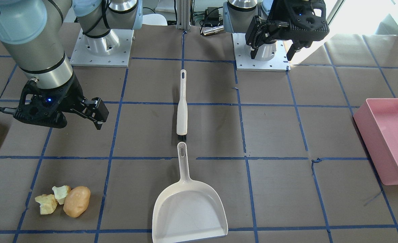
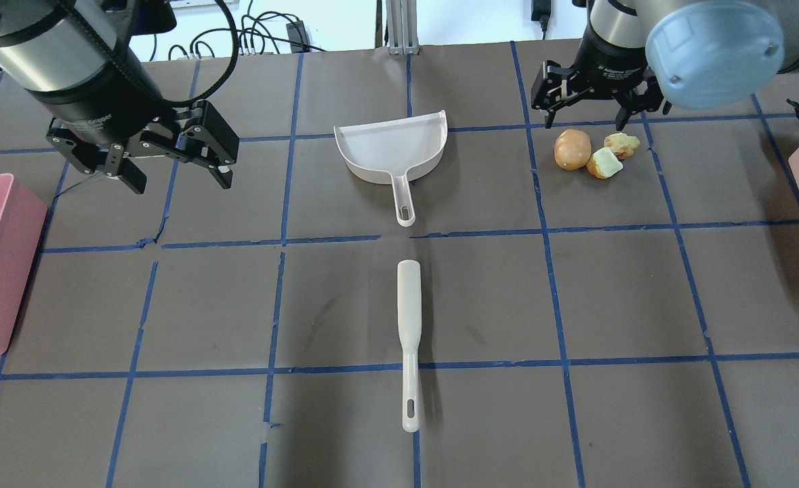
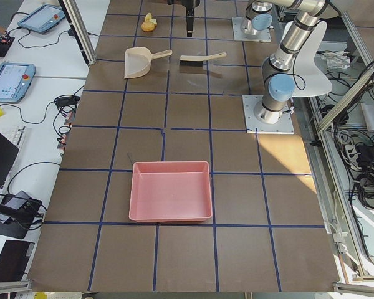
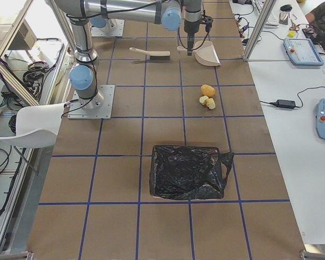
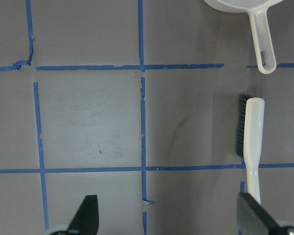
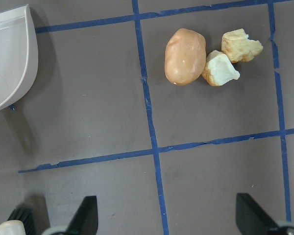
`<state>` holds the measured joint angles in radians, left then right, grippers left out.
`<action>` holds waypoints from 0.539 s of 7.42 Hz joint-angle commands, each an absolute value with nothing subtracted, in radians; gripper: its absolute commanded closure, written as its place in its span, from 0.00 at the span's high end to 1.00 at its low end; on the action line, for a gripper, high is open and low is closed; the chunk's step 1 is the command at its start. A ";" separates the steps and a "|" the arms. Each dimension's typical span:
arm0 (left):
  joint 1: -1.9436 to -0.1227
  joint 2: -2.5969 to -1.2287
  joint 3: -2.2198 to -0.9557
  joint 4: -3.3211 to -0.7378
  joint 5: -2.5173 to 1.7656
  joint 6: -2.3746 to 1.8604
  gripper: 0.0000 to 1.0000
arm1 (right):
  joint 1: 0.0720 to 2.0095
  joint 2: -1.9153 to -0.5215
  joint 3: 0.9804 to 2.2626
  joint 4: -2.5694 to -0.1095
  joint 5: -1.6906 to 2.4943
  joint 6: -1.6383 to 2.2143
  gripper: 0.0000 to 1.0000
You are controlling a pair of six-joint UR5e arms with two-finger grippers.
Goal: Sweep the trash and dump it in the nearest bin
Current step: 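Reach the left gripper toward the white brush while the right reaches toward the dustpan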
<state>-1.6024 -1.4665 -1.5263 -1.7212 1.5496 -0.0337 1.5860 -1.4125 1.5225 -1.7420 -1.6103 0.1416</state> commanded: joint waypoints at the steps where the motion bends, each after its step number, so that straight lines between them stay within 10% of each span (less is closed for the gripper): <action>1: -1.603 -1.466 -1.526 -1.721 1.552 -0.034 1.00 | 1.585 -1.419 1.490 -1.729 -1.603 0.141 1.00; 4: -1.615 -1.470 -1.546 -1.735 1.539 -0.045 1.00 | 1.586 -1.416 1.500 -1.730 -1.598 0.144 1.00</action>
<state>-1.6067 -1.4663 -1.5333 -1.7242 1.5451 -0.0423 1.5854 -1.4168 1.5004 -1.7319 -1.5993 0.1431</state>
